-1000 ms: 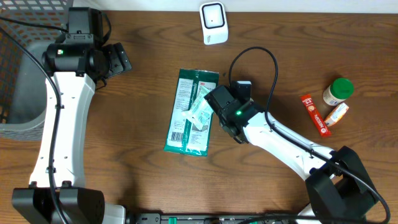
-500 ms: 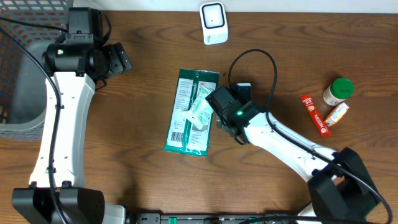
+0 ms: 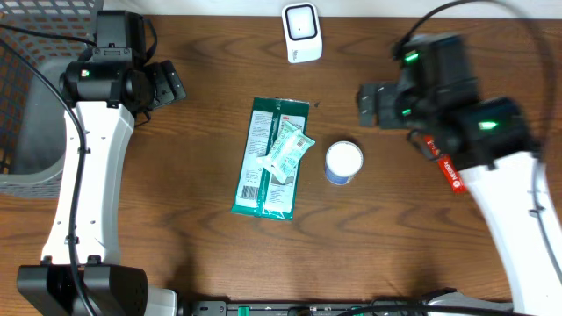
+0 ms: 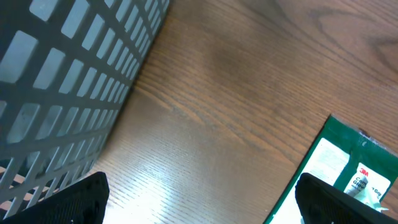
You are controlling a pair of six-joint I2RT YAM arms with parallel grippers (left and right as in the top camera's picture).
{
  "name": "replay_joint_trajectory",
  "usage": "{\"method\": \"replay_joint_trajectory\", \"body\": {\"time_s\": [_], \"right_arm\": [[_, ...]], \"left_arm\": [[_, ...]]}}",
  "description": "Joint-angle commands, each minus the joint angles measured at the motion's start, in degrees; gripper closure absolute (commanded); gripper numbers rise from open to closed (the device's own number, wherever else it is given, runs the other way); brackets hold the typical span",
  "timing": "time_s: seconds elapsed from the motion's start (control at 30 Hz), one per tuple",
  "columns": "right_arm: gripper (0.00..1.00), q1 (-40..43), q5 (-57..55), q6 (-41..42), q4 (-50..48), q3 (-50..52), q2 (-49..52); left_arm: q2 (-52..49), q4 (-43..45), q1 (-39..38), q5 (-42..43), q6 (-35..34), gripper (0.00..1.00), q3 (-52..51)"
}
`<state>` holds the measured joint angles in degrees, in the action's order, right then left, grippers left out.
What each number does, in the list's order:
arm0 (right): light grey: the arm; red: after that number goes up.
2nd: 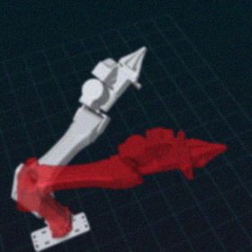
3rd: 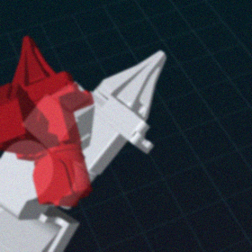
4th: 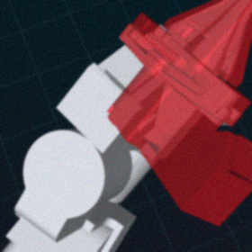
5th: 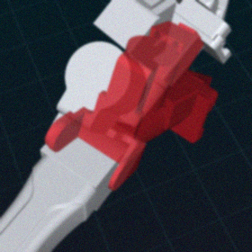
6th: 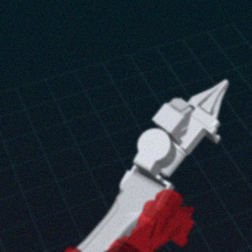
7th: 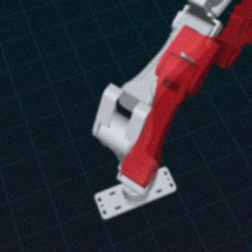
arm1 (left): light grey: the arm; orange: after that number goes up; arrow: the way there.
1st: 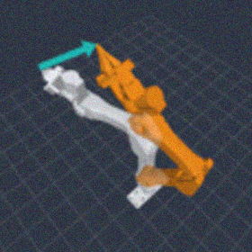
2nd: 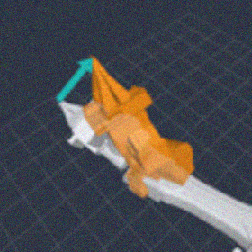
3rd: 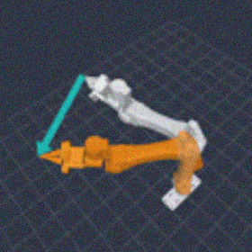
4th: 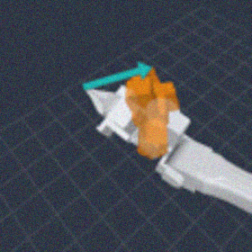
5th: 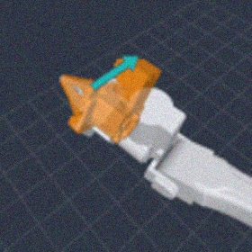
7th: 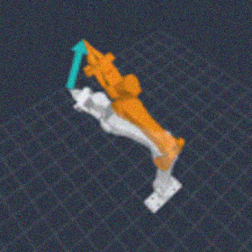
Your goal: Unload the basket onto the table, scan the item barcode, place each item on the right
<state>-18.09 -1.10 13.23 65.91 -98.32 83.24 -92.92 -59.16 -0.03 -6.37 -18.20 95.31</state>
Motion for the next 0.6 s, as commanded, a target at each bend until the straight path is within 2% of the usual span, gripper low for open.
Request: {"method": "replay_joint_trajectory", "body": {"time_s": [0.0,0.23,0.37,0.57], "right_arm": [[0.01,2.1,5.7,-7.6,5.9,-8.6,2.4],[0.01,2.2,5.7,-13.0,22.8,-27.3,15.0],[0.01,1.5,5.7,-14.1,28.4,-29.9,21.9],[0.01,-0.5,5.7,-14.1,31.0,-29.8,32.1]], "left_arm": [[-0.5,-0.2,0.3,-0.5,-0.1,0.04,-0.4],[-0.5,-0.2,0.3,-0.5,-0.1,0.04,-0.4],[-0.5,-0.2,0.3,-0.5,-0.1,0.04,-0.4],[-0.5,-0.2,0.3,-0.5,-0.1,0.04,-0.4]]}}
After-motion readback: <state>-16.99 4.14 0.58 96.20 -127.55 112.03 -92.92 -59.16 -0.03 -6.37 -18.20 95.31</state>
